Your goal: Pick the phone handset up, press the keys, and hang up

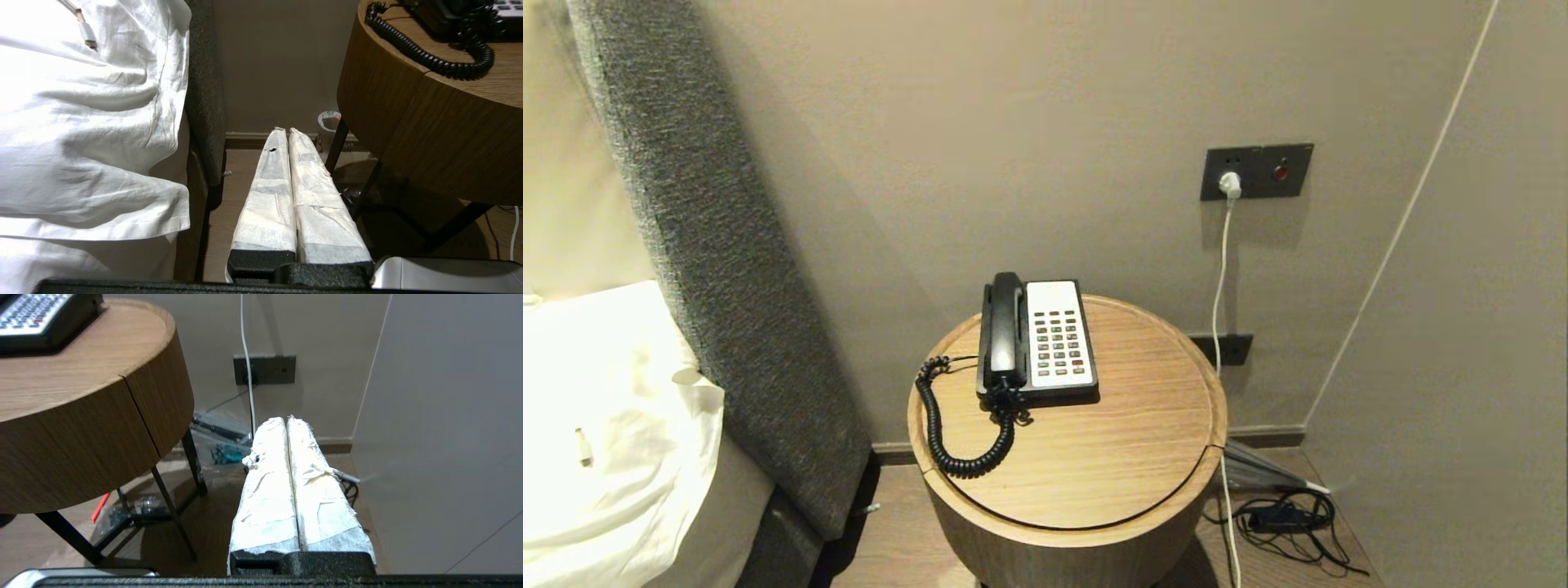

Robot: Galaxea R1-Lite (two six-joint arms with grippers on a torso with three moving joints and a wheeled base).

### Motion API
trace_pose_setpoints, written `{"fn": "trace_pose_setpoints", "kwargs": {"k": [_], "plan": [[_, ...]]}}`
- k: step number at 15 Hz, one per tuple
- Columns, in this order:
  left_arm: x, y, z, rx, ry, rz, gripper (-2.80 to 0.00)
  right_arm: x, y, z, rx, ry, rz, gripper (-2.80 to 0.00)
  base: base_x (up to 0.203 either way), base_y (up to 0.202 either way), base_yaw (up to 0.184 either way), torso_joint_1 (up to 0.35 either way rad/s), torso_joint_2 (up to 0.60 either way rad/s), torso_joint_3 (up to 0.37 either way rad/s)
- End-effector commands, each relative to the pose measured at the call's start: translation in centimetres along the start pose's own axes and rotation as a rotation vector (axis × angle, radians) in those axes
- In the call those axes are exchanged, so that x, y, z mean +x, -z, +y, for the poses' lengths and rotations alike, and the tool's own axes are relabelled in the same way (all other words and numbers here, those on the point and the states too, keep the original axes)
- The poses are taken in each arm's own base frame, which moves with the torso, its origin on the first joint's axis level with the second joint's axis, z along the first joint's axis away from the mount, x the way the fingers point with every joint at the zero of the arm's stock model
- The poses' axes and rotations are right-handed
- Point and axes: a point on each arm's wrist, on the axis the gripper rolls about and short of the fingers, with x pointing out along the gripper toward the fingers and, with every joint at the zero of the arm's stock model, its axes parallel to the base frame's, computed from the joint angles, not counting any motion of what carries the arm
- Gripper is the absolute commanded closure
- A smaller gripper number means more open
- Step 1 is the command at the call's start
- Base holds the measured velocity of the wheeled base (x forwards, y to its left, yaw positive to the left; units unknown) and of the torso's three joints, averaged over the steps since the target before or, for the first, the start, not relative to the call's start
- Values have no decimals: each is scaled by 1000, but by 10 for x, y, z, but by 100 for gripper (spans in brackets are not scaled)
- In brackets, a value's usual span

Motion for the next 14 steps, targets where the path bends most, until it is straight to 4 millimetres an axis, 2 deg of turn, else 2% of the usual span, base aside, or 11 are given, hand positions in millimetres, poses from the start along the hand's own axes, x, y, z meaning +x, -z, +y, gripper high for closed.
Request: {"fn": "trace_pose_setpoints", "kwargs": {"k": [1, 4, 14], "plan": [[0, 0, 0, -2, 0, 3, 0, 0, 0, 0, -1, 0, 1, 0, 0, 0, 0, 3, 2, 200], [0, 0, 0, 1, 1, 3, 0, 0, 0, 0, -1, 0, 1, 0, 0, 0, 0, 4, 3, 177], [0, 0, 0, 4, 1, 2, 0, 0, 0, 0, 8, 0, 1, 0, 0, 0, 0, 0, 0, 13]]}}
